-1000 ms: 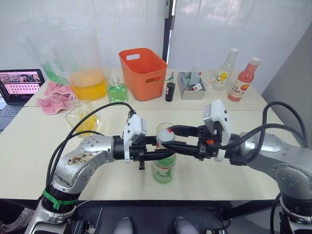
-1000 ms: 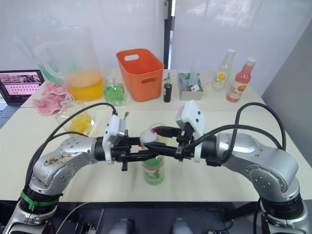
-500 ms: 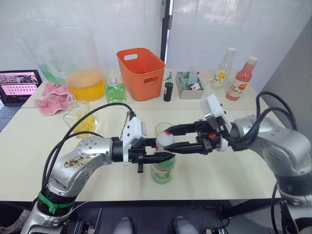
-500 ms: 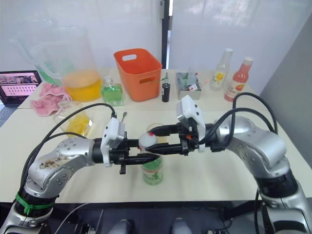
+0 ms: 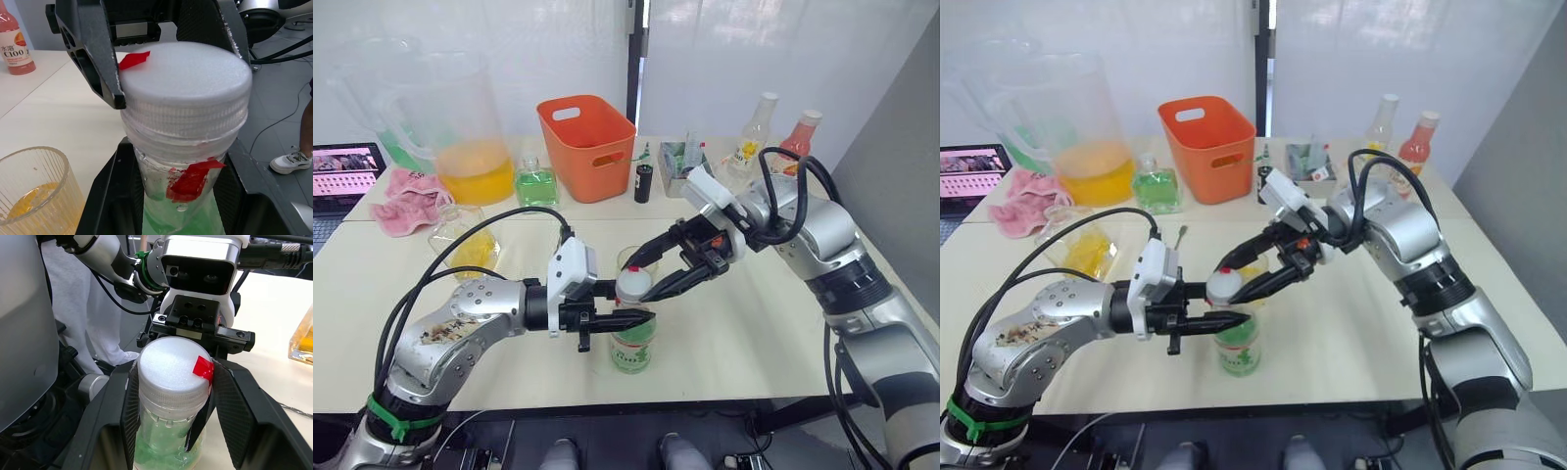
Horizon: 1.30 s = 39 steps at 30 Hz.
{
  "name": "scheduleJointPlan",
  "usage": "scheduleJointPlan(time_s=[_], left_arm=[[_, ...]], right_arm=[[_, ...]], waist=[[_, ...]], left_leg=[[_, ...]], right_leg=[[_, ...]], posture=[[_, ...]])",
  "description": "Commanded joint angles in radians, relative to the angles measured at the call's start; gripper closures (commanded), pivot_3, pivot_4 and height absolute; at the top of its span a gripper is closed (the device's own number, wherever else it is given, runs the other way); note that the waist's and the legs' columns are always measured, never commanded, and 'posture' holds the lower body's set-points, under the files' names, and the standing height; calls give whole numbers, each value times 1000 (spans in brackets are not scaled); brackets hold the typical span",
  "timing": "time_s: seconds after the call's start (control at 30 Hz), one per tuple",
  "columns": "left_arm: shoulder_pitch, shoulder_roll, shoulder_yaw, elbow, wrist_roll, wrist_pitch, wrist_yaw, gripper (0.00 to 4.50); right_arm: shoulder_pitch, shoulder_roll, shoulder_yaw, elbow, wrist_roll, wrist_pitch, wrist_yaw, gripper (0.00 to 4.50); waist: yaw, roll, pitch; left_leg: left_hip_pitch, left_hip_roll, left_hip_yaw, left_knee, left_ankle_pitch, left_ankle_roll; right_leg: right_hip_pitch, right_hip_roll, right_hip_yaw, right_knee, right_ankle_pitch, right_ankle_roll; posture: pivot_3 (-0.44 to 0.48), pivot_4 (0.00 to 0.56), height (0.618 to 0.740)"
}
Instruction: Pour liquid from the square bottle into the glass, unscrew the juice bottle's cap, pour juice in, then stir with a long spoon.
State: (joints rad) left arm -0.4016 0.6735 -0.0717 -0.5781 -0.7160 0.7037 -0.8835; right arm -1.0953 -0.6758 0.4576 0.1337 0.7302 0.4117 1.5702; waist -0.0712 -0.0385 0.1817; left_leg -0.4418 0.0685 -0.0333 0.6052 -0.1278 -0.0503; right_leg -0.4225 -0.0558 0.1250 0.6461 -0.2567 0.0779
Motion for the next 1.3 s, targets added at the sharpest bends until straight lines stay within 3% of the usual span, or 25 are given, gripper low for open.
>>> scheduleJointPlan(time_s=[0.03, 0.07, 0.1, 0.17, 0.2, 0.43, 0.73, 1.03, 1.3], left_arm=[[16, 2, -8, -25, -30, 32, 4, 3092], [18, 2, -9, -25, -31, 30, 5, 3092], [18, 2, -10, -24, -31, 26, 4, 3092], [20, 2, -12, -21, -28, 17, 3, 3092], [20, 2, -13, -20, -26, 13, 2, 3092], [-11, -17, -24, 23, 27, -39, 9, 3092], [-79, -34, -69, 82, 50, -39, -28, 3092], [-109, -37, -90, 126, 65, -47, -63, 3092], [-119, -60, -107, 151, 83, -58, -77, 3092]], right_arm=[[-45, -9, -5, -21, 40, -42, 44, 1476], [-47, -12, -9, -20, 41, -41, 44, 1234], [-45, -16, -17, -24, 42, -36, 44, 666], [-36, -22, -47, -34, 39, -20, 44, 106], [-30, -24, -64, -39, 36, -10, 44, 36], [137, -37, -289, -254, 113, 169, -195, 36], [336, -67, -481, -559, 216, 402, -565, 36], [474, -63, -577, -786, 358, 590, -958, 36], [514, -69, -583, -864, 473, 629, -1153, 36]], waist=[[0, 0, 0], [0, 0, 0], [1, 0, 0], [2, 0, 0], [2, 0, 0], [9, 0, 0], [25, 0, 0], [31, 0, 0], [30, 0, 0]], left_leg=[[0, 0, 0, 0, 0, 0], [0, 0, 0, 0, 0, 0], [0, 0, 0, 0, 0, 0], [0, 0, 0, 0, 0, 0], [0, 0, 0, 0, 0, 0], [0, 0, 0, 0, 0, 0], [0, -1, 0, 3, 0, 0], [0, -1, 0, 3, 0, 0], [0, -1, 0, 3, 0, 0]], right_leg=[[0, 0, 0, 0, 0, 0], [0, 0, 0, 0, 0, 0], [0, 0, 0, 0, 0, 0], [0, 0, 0, 0, 0, 0], [0, 0, 0, 0, 0, 0], [0, 0, 0, 0, 0, 0], [1, 0, 1, 0, 0, -1], [1, -1, 1, 0, -2, -5], [2, -1, 1, -1, -2, -5]], posture=[[0, 150, 740], [0, 150, 740], [0, 150, 740], [0, 150, 740], [0, 150, 740], [0, 150, 740], [0, 150, 740], [0, 150, 740], [0, 150, 740]])
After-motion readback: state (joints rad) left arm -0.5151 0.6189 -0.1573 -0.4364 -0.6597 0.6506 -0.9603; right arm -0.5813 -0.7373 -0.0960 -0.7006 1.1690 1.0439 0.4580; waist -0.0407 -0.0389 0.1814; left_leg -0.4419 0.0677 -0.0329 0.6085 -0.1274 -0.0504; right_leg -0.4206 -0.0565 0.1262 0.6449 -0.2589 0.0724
